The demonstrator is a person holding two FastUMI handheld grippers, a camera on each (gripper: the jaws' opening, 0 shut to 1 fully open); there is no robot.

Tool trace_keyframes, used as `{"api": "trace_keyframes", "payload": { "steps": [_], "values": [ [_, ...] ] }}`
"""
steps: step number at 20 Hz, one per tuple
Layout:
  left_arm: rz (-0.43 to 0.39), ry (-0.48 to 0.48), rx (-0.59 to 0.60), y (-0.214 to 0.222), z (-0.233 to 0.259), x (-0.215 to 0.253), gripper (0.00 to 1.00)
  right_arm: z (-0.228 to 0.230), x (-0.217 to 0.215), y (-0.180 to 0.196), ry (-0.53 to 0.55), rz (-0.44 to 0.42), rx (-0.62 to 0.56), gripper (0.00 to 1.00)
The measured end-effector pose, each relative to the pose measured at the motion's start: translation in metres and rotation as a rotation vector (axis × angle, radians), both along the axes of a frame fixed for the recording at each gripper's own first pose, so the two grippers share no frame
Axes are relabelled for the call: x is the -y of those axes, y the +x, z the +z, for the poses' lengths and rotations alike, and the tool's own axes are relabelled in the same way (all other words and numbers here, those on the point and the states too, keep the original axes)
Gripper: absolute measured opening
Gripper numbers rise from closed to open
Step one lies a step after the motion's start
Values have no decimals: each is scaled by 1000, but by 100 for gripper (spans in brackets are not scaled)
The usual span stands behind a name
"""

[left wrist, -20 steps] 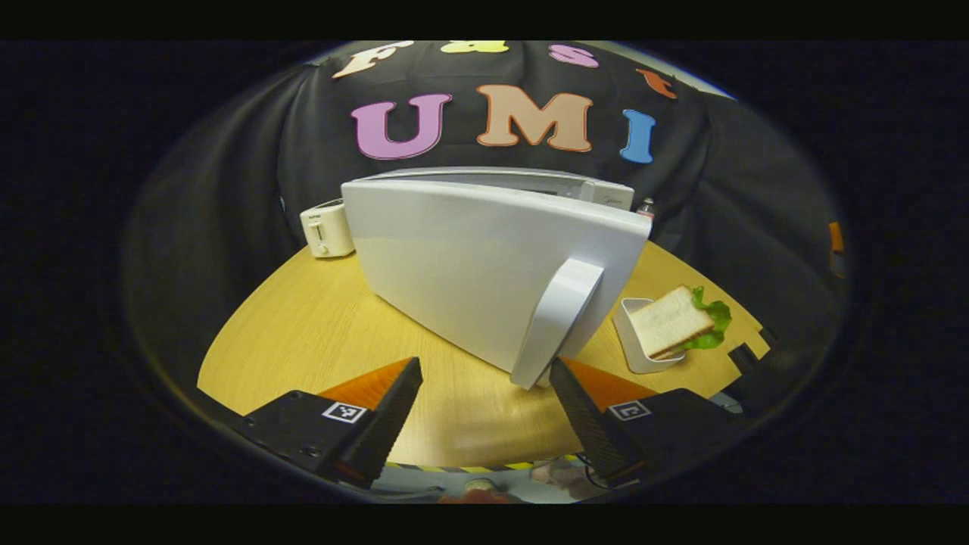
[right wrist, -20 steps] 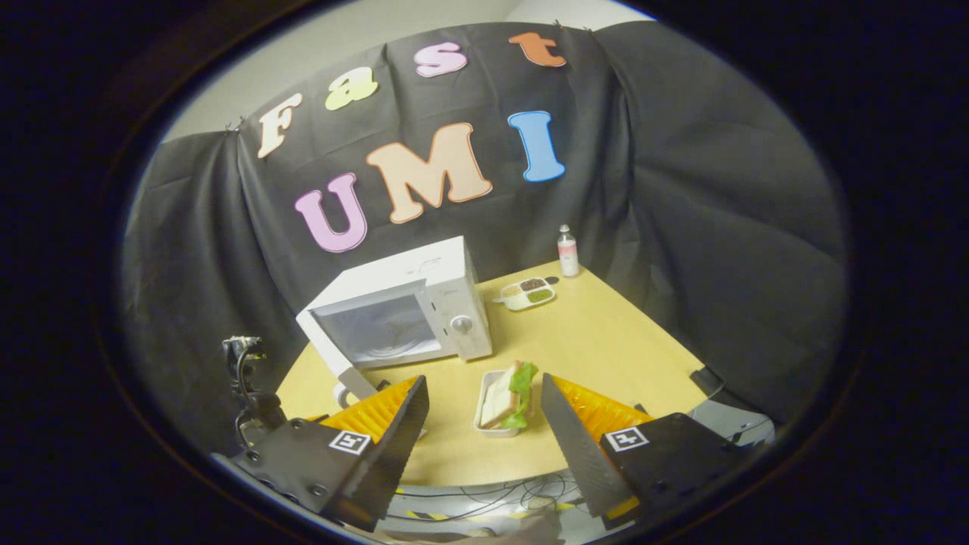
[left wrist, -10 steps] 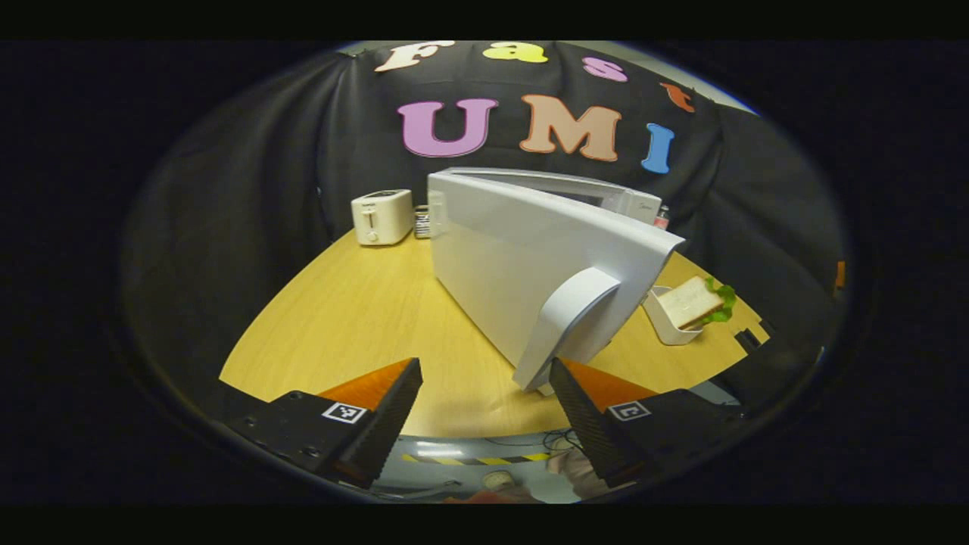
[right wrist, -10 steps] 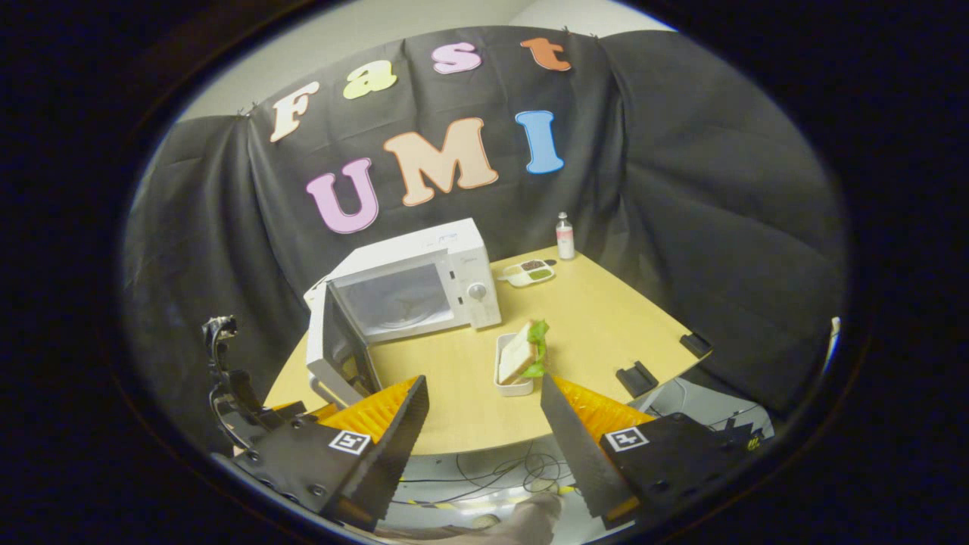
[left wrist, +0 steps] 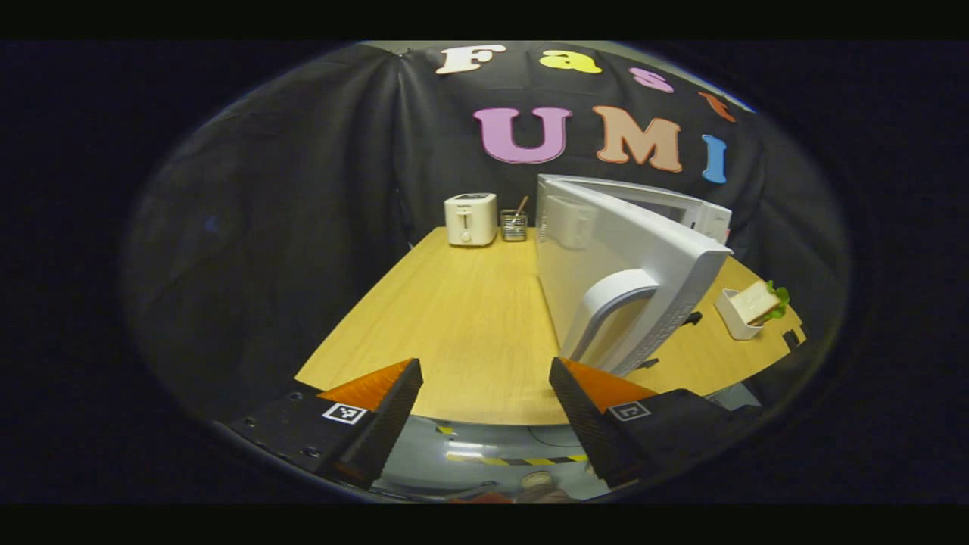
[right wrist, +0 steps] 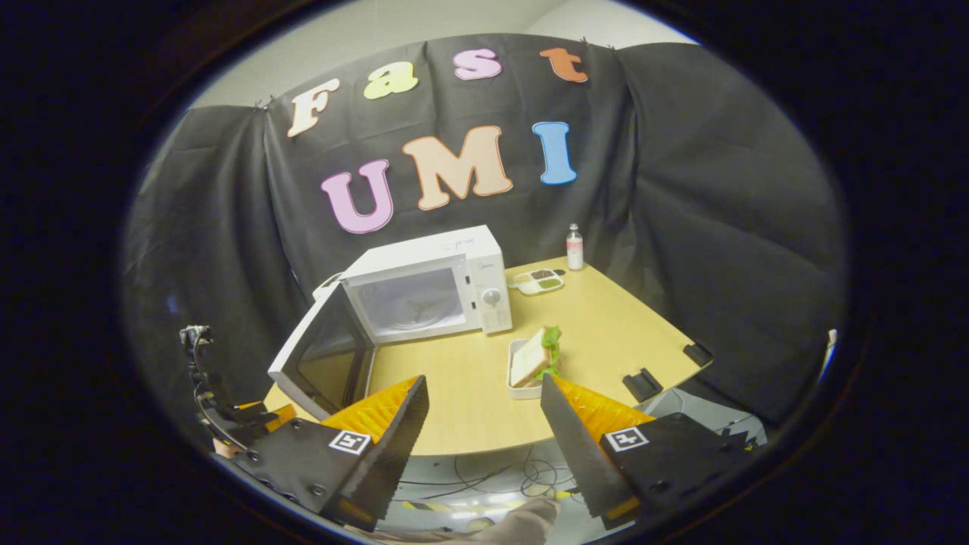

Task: Open the microwave oven with the left hand, put the food in, and close the microwave oven.

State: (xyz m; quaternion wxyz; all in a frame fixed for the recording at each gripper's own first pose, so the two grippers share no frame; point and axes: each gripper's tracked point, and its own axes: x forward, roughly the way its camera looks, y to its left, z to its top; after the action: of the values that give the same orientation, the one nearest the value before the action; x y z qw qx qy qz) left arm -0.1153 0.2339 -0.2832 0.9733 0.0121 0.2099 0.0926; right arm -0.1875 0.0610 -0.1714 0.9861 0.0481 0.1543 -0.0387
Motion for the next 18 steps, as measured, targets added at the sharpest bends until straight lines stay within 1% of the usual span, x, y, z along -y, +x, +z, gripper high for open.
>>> {"api": "trace_keyframes", "payload": {
  "steps": [3, 5, 6, 9, 10, 11, 12, 13, 16, 17, 18],
  "values": [
    [75, -18, 14, -2, 6, -34, 99, 1, -4, 4, -2, -2, -4, 92],
    [101, -38, 28, -5, 15, -43, 99, 2, -4, 6, -7, -5, -4, 92],
    [110, -44, 41, -7, 19, -45, 96, 2, -4, 8, -11, -7, -3, 92],
    [127, -45, 75, -18, 38, -45, 96, 0, 2, 17, -26, -21, -13, 92],
    [134, -42, 94, -23, 44, -43, 95, -2, 5, 21, -28, -29, -19, 96],
    [142, -41, 111, -30, 54, -41, 94, -3, 10, 25, -30, -38, -26, 92],
    [150, -32, 131, -36, 65, -37, 95, -5, 14, 30, -30, -46, -39, 92],
    [160, -20, 151, -43, 76, -35, 95, -9, 19, 38, -28, -51, -59, 96],
    [172, 0, 208, -51, 113, -26, 95, -20, 42, 64, -34, -64, -130, 96],
    [182, 10, 224, -50, 126, -22, 95, -25, 49, 75, -32, -62, -157, 93],
    [198, 21, 237, -47, 135, -19, 94, -31, 56, 86, -27, -57, -191, 96]
  ]
}}
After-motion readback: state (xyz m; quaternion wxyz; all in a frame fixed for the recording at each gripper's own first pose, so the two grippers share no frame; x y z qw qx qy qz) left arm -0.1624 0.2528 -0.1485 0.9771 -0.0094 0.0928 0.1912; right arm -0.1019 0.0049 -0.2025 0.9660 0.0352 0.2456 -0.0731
